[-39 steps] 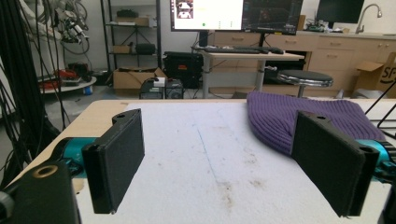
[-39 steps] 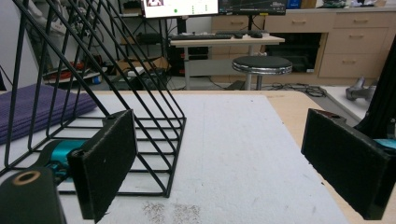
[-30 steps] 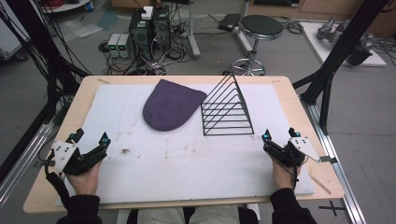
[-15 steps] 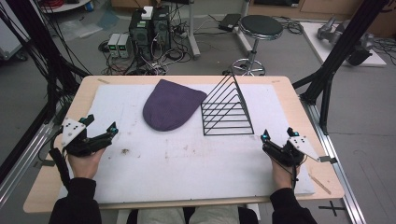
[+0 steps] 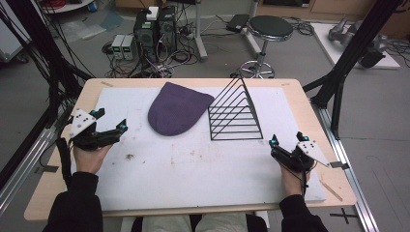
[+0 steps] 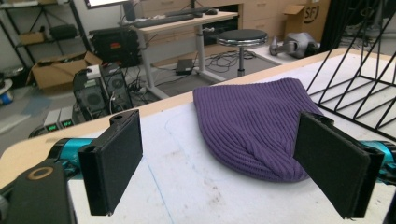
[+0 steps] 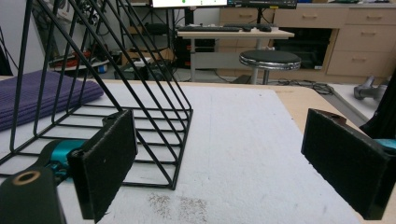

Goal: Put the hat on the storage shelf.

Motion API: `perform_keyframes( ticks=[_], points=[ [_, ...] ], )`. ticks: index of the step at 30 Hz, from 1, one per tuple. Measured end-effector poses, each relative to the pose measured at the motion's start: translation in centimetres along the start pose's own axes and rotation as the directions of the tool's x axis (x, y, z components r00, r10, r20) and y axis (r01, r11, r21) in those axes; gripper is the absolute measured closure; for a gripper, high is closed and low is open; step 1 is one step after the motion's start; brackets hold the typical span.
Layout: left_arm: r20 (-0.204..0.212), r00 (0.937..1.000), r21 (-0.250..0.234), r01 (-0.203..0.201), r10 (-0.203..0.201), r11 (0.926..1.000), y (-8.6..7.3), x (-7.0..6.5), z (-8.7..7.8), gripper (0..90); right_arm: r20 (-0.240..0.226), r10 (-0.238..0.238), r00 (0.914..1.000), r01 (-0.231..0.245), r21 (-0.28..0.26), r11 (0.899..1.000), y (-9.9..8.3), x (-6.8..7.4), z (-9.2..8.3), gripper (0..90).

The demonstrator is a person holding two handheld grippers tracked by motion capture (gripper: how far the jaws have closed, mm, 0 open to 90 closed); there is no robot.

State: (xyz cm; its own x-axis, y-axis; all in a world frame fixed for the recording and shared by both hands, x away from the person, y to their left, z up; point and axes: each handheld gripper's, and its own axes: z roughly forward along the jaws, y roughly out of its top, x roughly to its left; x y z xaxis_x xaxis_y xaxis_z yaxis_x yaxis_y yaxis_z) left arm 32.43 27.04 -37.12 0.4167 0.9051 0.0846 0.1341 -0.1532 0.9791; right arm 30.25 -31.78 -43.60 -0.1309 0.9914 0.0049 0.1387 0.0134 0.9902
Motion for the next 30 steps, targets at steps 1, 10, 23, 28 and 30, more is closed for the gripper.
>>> perform_keyframes(
  ticks=[1,10,23,28,30],
  points=[
    [0.018,0.9998,0.012,-0.005,0.005,0.9999,0.2,0.3,0.3,16.3,-0.005,0.002,1.0,-0.002,0.001,1.0,0.0,0.1,0.0,9.8],
    [0.088,0.9942,0.058,-0.067,0.062,0.9961,1.9,1.0,2.0,14.0,-0.007,-0.016,0.9999,0.016,0.002,1.0,0.0,0.2,0.1,9.8],
    [0.244,0.9602,0.148,-0.175,0.136,0.9734,2.7,0.6,4.8,14.1,-0.022,-0.035,0.9991,0.035,0.004,0.999,0.1,0.5,0.3,9.8],
    [0.279,0.9437,0.166,-0.229,0.177,0.9591,3.4,0.5,6.0,14.1,-0.025,-0.027,0.9993,0.027,0.001,1.0,0.1,0.5,0.2,9.8],
    [0.29,0.9392,0.167,-0.239,0.184,0.9564,3.7,0.6,6.4,14.1,-0.025,-0.026,0.9993,0.027,0.002,1.0,0.1,0.5,0.2,9.8]
  ],
)
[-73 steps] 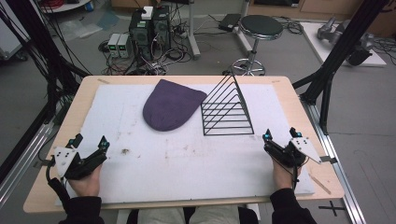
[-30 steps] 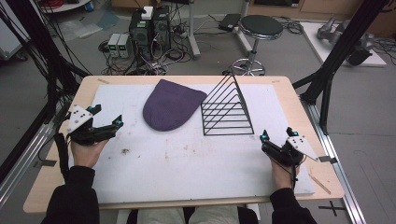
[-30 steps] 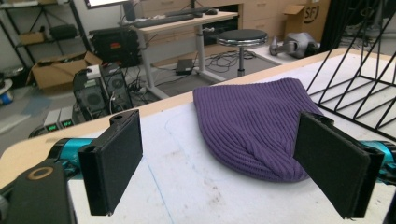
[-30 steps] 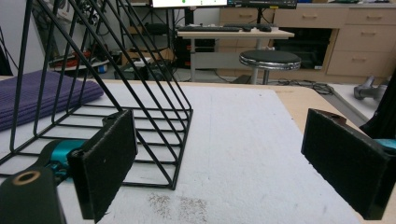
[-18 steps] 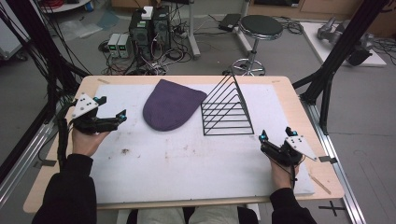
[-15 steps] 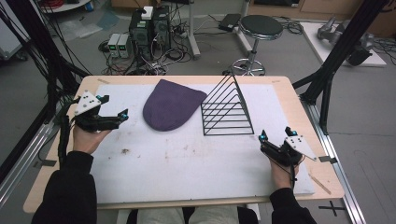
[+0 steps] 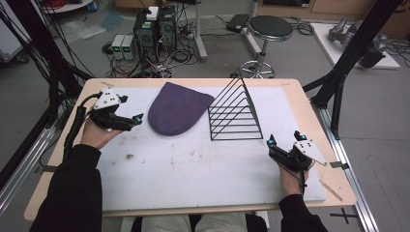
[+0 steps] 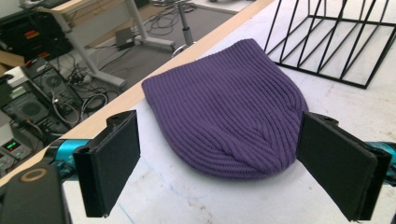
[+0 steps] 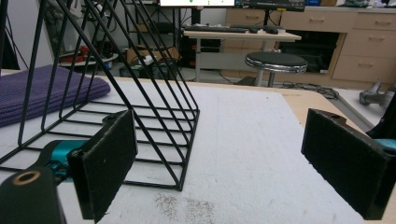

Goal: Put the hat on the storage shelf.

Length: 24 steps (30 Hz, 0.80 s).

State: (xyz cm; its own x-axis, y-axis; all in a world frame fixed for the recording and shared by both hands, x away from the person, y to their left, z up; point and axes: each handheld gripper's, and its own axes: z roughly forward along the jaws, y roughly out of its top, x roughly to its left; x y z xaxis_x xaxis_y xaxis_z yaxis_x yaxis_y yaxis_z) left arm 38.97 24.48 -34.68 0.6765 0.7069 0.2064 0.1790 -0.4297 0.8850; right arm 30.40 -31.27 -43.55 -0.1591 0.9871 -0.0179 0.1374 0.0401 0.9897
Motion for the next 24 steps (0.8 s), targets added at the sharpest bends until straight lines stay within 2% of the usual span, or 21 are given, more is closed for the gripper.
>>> perform_keyframes(
  ticks=[5,9,10,11,12,16,18,19,22,24],
  points=[
    [0.013,0.9998,0.027,-0.017,0.017,0.9995,0.7,0.7,0.9,14.4,-0.003,-0.001,1.0,0.001,-0.001,1.0,0.0,0.0,0.1,9.8],
    [0.045,0.9973,0.058,-0.061,0.058,0.9964,1.0,1.1,2.1,16.3,-0.008,-0.003,1.0,0.003,-0.002,1.0,0.0,0.0,0.1,9.8],
    [0.072,0.9921,0.078,-0.108,0.103,0.9911,1.0,1.1,2.7,18.8,-0.012,0.001,0.9999,-0.001,0.003,1.0,0.0,0.1,0.0,9.8],
    [0.072,0.9921,0.078,-0.108,0.103,0.9911,1.0,1.1,2.7,19.2,-0.013,-0.001,0.9999,0.001,0.004,1.0,0.0,0.1,0.1,9.8],
    [0.081,0.9886,0.075,-0.133,0.127,0.9883,1.0,1.1,3.1,19.2,-0.016,-0.006,0.9999,0.006,0.003,1.0,0.0,0.0,0.1,9.8],
    [0.135,0.9692,0.071,-0.217,0.206,0.9736,1.0,0.8,4.4,22.4,-0.029,-0.007,0.9996,0.007,0.003,1.0,0.0,0.0,0.2,9.8],
    [0.158,0.9608,0.082,-0.243,0.228,0.9666,0.8,0.7,5.1,23.3,-0.032,-0.006,0.9995,0.006,0.002,1.0,0.0,0.1,0.1,9.8],
    [0.182,0.954,0.089,-0.257,0.238,0.9622,0.7,0.8,5.5,24.6,-0.035,-0.007,0.9994,0.007,0.0,1.0,0.0,0.1,0.1,9.8],
    [0.196,0.9494,0.093,-0.267,0.245,0.9591,0.6,0.9,5.9,26.9,-0.039,-0.009,0.9992,0.009,-0.002,1.0,0.0,0.1,0.2,9.8],
    [0.216,0.9415,0.101,-0.286,0.259,0.953,0.6,1.1,6.2,26.9,-0.043,-0.002,0.9991,0.002,0.002,1.0,0.0,0.1,0.2,9.8]
  ],
)
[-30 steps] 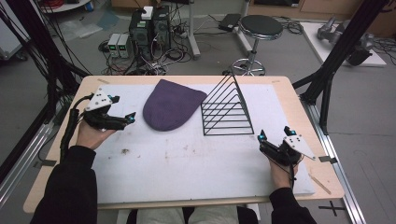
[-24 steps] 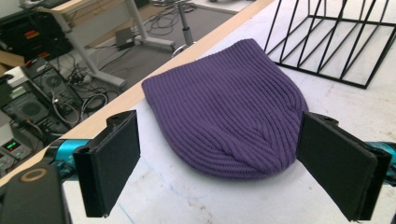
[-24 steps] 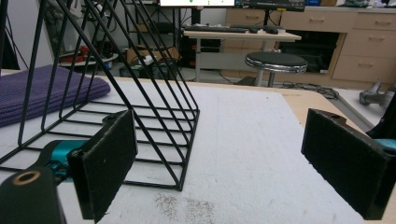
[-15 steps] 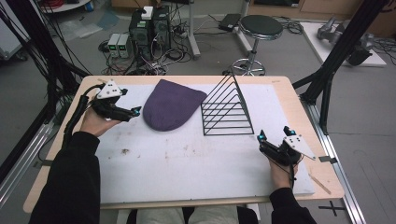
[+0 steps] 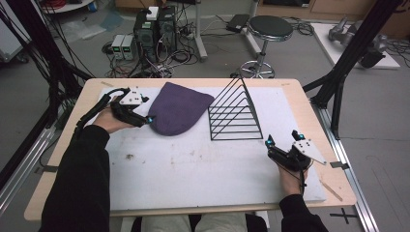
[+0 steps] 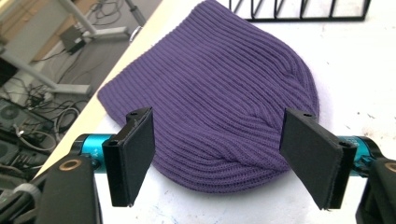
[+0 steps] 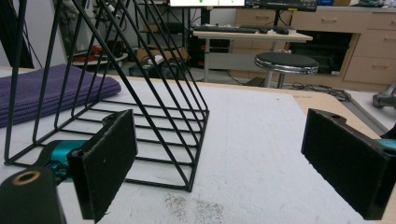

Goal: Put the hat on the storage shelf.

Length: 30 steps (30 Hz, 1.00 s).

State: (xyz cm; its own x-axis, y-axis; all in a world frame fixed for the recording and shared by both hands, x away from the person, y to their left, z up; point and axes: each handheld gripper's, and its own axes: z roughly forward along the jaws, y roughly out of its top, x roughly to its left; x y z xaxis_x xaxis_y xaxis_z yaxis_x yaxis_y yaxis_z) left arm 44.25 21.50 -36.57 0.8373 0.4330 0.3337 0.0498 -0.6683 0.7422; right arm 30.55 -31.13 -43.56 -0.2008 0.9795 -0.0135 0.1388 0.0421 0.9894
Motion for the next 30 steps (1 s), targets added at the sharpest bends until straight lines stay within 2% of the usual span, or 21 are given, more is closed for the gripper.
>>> perform_keyframes(
  ticks=[5,8,10,15,16,18,20,26,27,28,30],
  points=[
    [0.062,0.9975,0.039,-0.034,0.032,0.9986,0.1,0.4,1.0,25.5,-0.012,-0.004,0.9999,0.004,-0.002,1.0,0.0,0.0,0.1,9.8],
    [0.098,0.9939,0.045,-0.054,0.05,0.9975,0.1,0.5,1.7,25.0,-0.018,-0.005,0.9998,0.005,-0.003,1.0,0.0,0.1,0.1,9.8],
    [0.122,0.9906,0.072,-0.071,0.062,0.9949,-0.2,0.6,2.3,24.9,-0.022,-0.01,0.9997,0.01,-0.006,1.0,0.0,0.1,0.1,9.8],
    [0.135,0.9878,0.114,-0.093,0.077,0.9892,-0.8,0.7,3.1,24.2,-0.03,-0.009,0.9995,0.009,-0.007,1.0,0.0,0.1,0.1,9.8],
    [0.137,0.9873,0.126,-0.097,0.08,0.9873,-0.9,0.6,3.3,23.0,-0.032,-0.008,0.9994,0.008,-0.007,1.0,0.0,0.1,0.1,9.8],
    [0.149,0.9824,0.162,-0.137,0.113,0.9773,-1.1,0.4,3.7,22.4,-0.034,-0.009,0.9994,0.009,-0.008,1.0,0.0,0.1,0.2,9.8],
    [0.166,0.9749,0.192,-0.18,0.148,0.9648,-1.2,0.1,4.2,22.4,-0.035,-0.006,0.9994,0.006,-0.006,1.0,0.0,0.1,0.2,9.8],
    [0.204,0.9622,0.195,-0.22,0.18,0.9558,-0.9,-0.4,5.0,22.3,-0.036,-0.004,0.9993,0.004,-0.005,1.0,0.0,0.2,0.2,9.8],
    [0.221,0.9568,0.198,-0.234,0.189,0.9519,-0.9,-0.5,5.2,22.3,-0.036,-0.004,0.9993,0.004,-0.005,1.0,0.0,0.2,0.2,9.8],
    [0.228,0.9561,0.198,-0.231,0.184,0.9525,-0.9,-0.7,5.4,22.8,-0.037,-0.004,0.9993,0.004,-0.006,1.0,0.1,0.1,0.1,9.8],
    [0.242,0.9512,0.211,-0.244,0.191,0.9467,-0.9,-0.8,5.7,24.0,-0.037,-0.003,0.9993,0.002,-0.009,1.0,0.1,0.1,0.2,9.8]
  ],
)
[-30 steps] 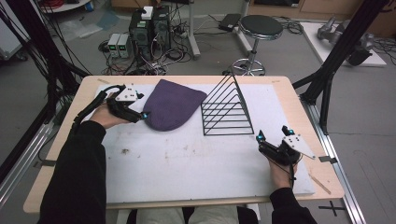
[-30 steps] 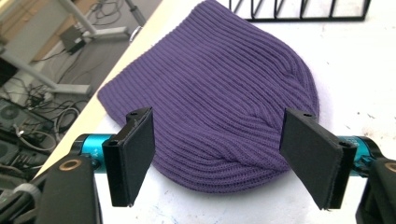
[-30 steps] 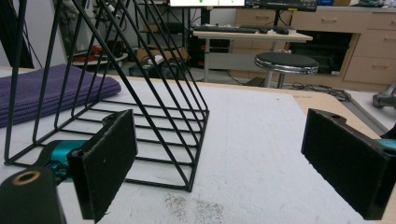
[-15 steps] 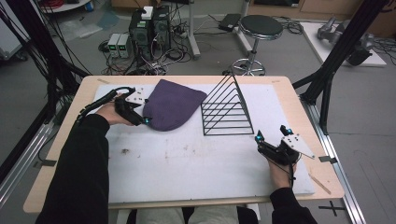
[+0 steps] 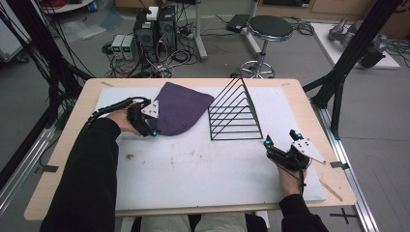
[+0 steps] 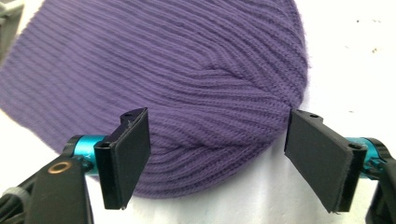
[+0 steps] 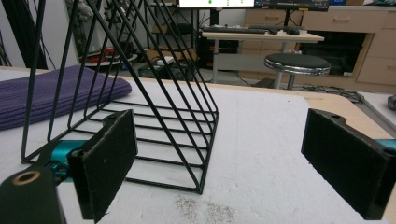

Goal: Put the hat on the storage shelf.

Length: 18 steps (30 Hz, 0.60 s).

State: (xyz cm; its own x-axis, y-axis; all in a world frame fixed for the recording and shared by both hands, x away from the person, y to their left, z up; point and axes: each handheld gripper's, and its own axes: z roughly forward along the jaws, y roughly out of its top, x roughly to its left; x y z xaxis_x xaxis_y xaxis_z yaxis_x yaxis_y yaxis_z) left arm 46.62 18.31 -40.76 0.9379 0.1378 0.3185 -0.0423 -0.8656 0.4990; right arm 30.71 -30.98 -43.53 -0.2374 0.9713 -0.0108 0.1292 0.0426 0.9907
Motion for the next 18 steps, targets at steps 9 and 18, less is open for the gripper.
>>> perform_keyframes(
  ticks=[9,18],
  points=[
    [0.042,0.999,0.037,0.014,-0.015,0.9992,-0.1,0.3,1.7,15.6,0.003,0.008,1.0,-0.008,0.008,1.0,0.0,-0.1,0.1,9.8],
    [0.103,0.9921,0.006,0.072,-0.072,0.9974,-0.6,1.0,2.0,25.2,0.002,0.011,0.9999,-0.011,0.004,1.0,0.0,-0.1,0.0,9.8]
  ],
)
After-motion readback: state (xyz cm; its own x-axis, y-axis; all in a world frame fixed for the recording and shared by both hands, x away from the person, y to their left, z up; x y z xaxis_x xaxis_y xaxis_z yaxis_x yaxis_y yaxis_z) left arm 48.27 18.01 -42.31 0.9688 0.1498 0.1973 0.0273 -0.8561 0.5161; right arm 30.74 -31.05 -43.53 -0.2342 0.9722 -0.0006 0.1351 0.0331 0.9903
